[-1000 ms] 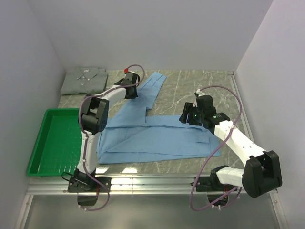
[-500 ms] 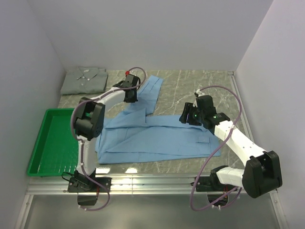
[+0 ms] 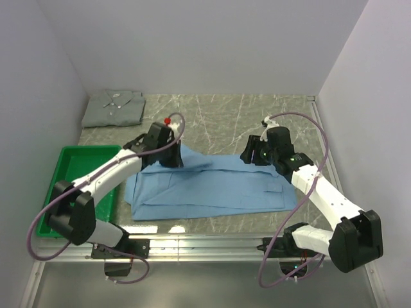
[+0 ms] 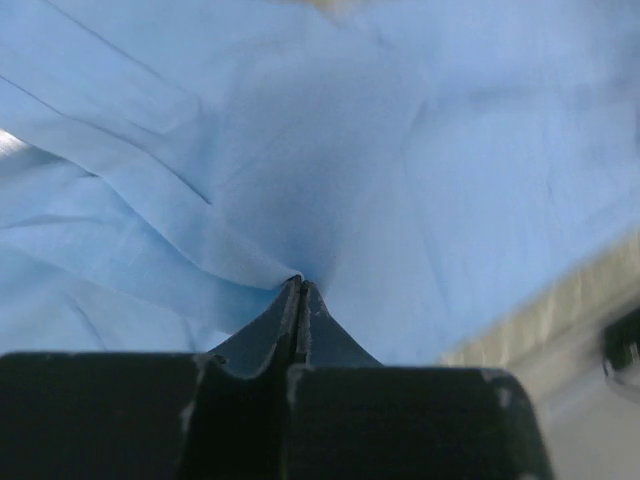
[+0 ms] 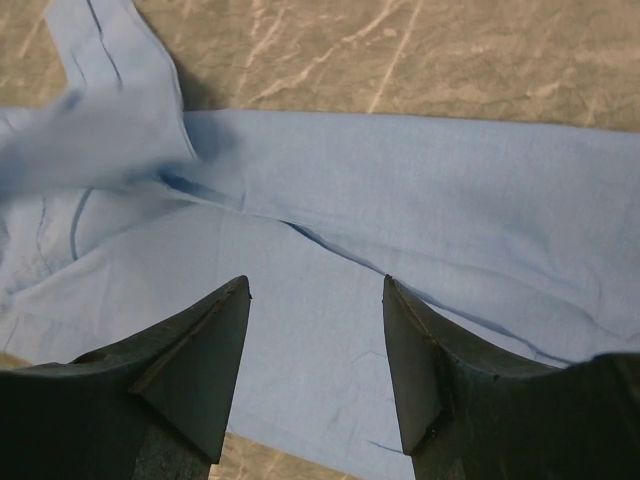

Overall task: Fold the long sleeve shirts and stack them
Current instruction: Fold the shirt

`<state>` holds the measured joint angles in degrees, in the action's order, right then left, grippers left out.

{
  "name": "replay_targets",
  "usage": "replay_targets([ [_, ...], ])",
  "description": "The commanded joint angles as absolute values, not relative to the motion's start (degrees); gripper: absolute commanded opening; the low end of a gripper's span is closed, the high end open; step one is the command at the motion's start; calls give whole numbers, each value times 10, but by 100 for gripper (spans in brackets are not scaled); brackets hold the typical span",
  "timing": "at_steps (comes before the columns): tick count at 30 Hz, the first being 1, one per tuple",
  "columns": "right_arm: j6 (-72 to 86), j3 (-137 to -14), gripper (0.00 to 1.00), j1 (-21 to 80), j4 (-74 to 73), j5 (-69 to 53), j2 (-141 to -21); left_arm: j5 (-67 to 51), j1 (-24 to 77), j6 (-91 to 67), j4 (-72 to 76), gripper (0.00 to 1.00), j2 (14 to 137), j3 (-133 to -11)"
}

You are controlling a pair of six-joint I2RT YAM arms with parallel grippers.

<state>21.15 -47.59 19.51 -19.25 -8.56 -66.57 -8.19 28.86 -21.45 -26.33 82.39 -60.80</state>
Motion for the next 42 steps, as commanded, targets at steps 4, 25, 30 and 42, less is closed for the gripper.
replay_targets([
  [4,208,-498,63,208,-149,-109,-669,-308,315,-254,-300,7,730,-468],
  [25,308,-505,55,150,-221,32,-765,-2,199,-393,-302,70,680,-503],
  [30,357,-468,51,57,-173,-62,-773,-2,130,-407,-228,64,717,-503],
  [42,431,-439,47,6,-85,-116,-847,-2,71,-461,-149,48,856,-493],
])
